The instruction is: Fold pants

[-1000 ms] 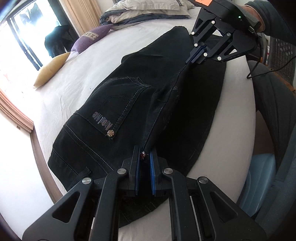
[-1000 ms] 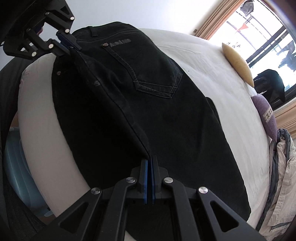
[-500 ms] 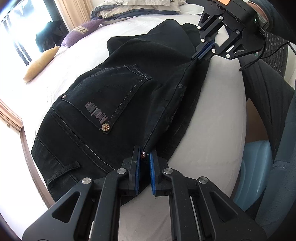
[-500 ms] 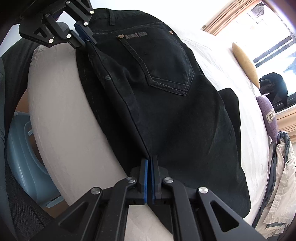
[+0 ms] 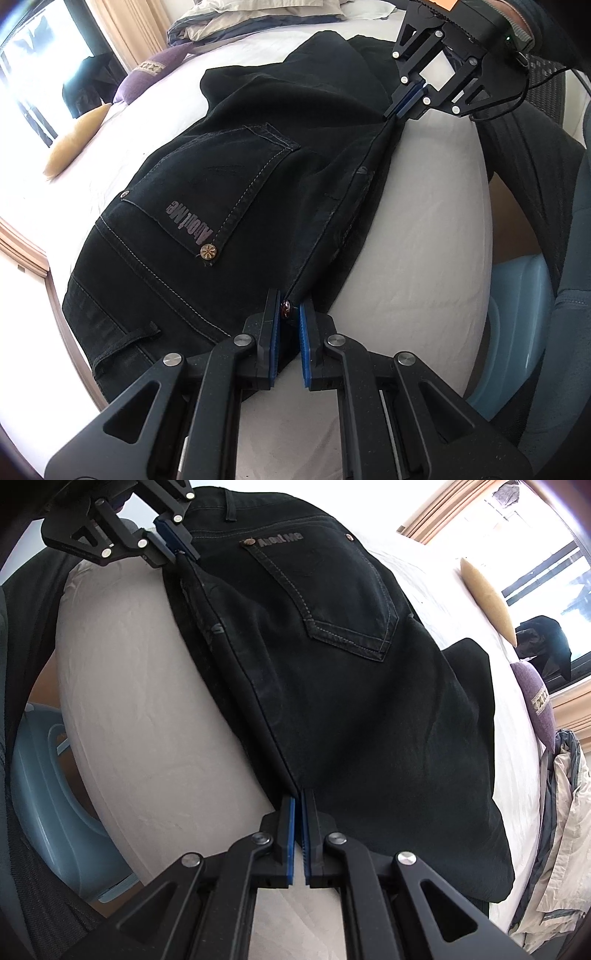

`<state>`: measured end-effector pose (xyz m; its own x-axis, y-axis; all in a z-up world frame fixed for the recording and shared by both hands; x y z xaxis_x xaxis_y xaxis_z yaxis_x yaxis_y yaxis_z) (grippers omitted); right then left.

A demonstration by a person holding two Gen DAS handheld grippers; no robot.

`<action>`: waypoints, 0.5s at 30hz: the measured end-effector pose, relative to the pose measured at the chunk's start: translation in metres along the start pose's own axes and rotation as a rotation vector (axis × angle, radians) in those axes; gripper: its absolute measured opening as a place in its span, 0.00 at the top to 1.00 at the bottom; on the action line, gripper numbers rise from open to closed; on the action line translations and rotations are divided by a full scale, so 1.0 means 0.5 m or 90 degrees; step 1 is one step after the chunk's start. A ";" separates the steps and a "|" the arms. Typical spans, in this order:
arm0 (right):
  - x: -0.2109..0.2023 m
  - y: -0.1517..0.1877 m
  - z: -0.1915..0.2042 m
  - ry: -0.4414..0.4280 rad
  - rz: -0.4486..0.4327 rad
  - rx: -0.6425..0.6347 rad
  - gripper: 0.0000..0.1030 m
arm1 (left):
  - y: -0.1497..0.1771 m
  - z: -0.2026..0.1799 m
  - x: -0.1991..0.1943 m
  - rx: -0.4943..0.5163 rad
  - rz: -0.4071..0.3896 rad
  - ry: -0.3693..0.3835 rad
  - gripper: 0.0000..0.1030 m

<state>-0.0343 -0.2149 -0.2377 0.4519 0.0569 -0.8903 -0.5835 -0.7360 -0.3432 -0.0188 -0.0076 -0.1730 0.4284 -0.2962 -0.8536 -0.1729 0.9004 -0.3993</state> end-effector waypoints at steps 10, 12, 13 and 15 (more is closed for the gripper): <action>0.024 0.000 -0.008 -0.007 -0.001 0.070 0.92 | 0.005 0.015 -0.004 -0.023 0.033 0.018 0.78; 0.023 0.003 -0.015 -0.014 -0.009 0.090 0.92 | 0.010 0.024 -0.033 -0.030 0.037 0.024 0.74; 0.023 0.003 -0.018 -0.017 -0.011 0.100 0.92 | 0.013 0.035 -0.049 -0.042 0.041 0.023 0.73; 0.026 0.003 -0.019 -0.016 -0.015 0.108 0.92 | 0.010 0.064 -0.079 -0.078 0.034 0.007 0.73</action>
<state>-0.0231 -0.2218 -0.2470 0.4503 0.0910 -0.8882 -0.6794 -0.6106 -0.4070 -0.0082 0.0190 -0.1305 0.4059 -0.2523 -0.8784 -0.3031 0.8696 -0.3899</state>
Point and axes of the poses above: each gripper's, at about its wrist camera, not at the fingertips, and x roughly the way its jaws point, z to its left, y to its underside, the point moved 4 cm from there along x, roughly the way its jaws point, and after that the axes turned 15 degrees about x, right-handed, at the moved point
